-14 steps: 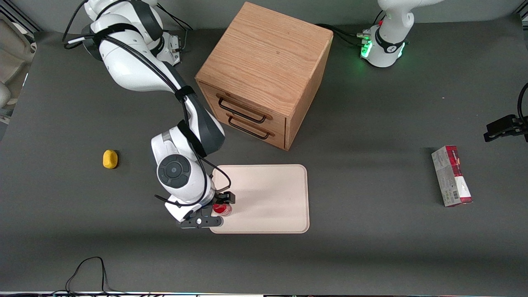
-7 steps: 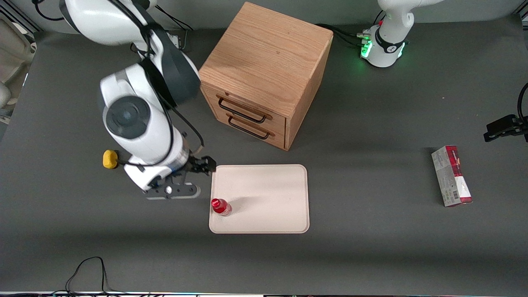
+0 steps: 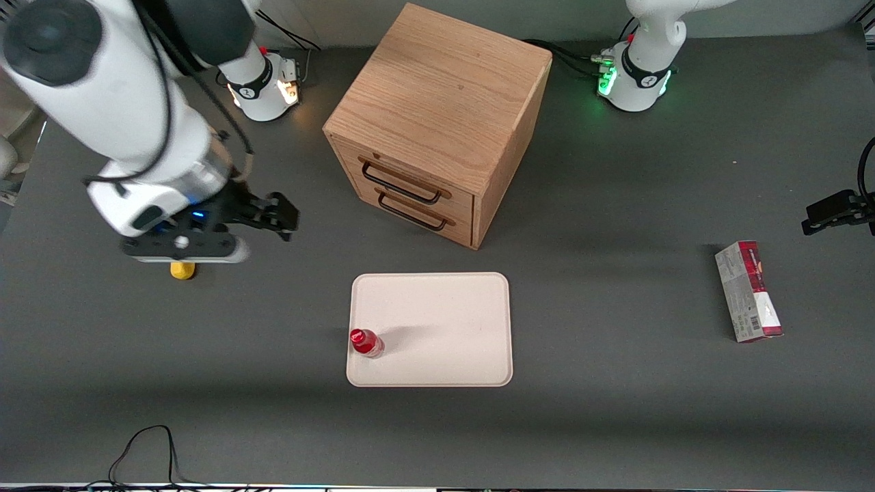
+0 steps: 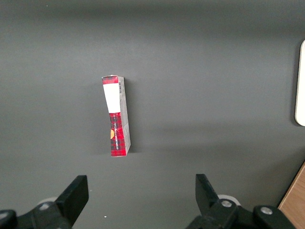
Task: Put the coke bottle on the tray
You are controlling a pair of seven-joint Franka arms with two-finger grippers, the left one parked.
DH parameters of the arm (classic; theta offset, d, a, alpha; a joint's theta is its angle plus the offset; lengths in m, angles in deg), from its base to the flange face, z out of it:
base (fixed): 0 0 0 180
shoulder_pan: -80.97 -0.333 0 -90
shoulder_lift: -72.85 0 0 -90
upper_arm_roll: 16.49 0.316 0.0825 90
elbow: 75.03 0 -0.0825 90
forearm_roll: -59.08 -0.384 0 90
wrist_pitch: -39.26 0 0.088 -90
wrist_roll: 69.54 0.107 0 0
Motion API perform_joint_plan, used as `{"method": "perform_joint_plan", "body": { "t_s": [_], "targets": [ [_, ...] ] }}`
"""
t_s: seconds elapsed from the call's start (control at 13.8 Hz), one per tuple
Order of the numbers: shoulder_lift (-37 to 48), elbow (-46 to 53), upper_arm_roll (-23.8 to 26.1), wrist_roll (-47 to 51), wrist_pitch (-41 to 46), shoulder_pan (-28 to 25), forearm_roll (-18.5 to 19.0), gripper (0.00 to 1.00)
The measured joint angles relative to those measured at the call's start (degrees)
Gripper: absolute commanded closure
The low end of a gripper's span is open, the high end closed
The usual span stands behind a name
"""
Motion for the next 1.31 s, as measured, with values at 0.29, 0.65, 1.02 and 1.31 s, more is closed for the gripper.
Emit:
{"method": "perform_joint_plan", "body": {
  "t_s": [0.29,0.65,1.02,1.31],
  "targets": [
    [9.5,-11.9,-0.1,-2.1,-2.3,6.6,-1.9,0.00],
    [19.3,-24.7,-0.3,-14.3,-6.9,16.5,-3.5,0.00],
    [23.7,-32.5,-0.5,-20.5,-8.1,21.8,-3.6,0.00],
    [23.8,-33.5,-2.9,-24.6,-8.1,21.8,-3.5,0.00]
  ]
}}
